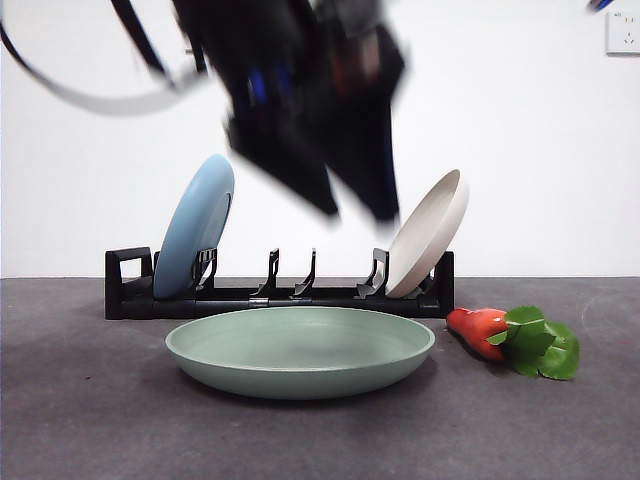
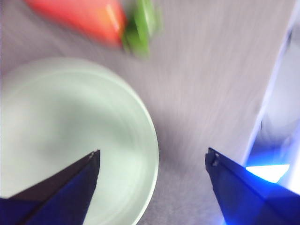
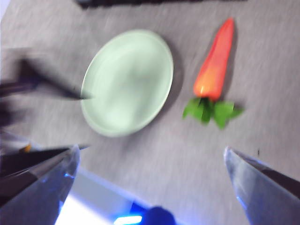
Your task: Take the green plate from the plate rack,put the plate on the table,take the carrot from the table,put the carrot in the plate
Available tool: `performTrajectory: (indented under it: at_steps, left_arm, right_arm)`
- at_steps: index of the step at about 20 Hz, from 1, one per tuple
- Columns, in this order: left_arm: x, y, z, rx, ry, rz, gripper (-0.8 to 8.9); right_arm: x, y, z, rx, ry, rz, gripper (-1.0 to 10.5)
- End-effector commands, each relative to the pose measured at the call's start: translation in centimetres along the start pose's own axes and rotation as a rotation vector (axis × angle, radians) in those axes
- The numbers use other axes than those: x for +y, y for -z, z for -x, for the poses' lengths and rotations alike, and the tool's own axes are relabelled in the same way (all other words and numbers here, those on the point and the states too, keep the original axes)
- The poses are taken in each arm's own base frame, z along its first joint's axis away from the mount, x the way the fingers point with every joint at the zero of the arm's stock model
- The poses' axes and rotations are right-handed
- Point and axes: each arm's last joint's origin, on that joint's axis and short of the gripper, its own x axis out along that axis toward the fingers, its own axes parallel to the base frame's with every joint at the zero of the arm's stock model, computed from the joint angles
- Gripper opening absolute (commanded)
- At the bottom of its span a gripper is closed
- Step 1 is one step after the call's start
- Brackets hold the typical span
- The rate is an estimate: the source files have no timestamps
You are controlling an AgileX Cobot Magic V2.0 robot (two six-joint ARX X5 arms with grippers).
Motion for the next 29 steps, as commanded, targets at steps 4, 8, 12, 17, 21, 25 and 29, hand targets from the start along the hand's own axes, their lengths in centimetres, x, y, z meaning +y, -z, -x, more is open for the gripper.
performTrajectory:
  at_steps: [4, 8, 12, 17, 21, 25, 29]
  left_arm:
    - [-0.4, 0.4, 11.8, -0.355, -0.045, 0.094, 3.77]
    - [-0.9, 2.2, 17.7, -0.542, -0.055, 0.133, 3.77]
    - [-1.2, 3.5, 20.2, -0.616, -0.044, 0.182, 3.77]
    - [-1.4, 4.1, 20.9, -0.632, -0.022, 0.225, 3.77]
    - [-1.4, 4.1, 20.9, -0.624, -0.021, 0.228, 3.77]
    - [-1.4, 4.1, 20.9, -0.624, -0.021, 0.229, 3.77]
    - [-1.4, 4.1, 20.9, -0.624, -0.022, 0.228, 3.77]
  right_arm:
    - [-2.1, -2.5, -5.7, 0.082, 0.102, -0.028, 6.2]
    - [-2.8, -3.4, -11.6, 0.143, 0.184, -0.010, 6.2]
    - [-2.9, -3.1, -16.7, 0.187, 0.271, 0.018, 6.2]
    - [-2.9, -2.0, -20.8, 0.229, 0.383, 0.042, 5.5]
    - [-3.2, -1.6, -22.1, 0.237, 0.392, 0.031, 3.6]
    - [-3.6, -1.2, -22.8, 0.266, 0.398, 0.026, 1.7]
    - [-3.4, -1.2, -22.8, 0.259, 0.394, 0.032, -0.2]
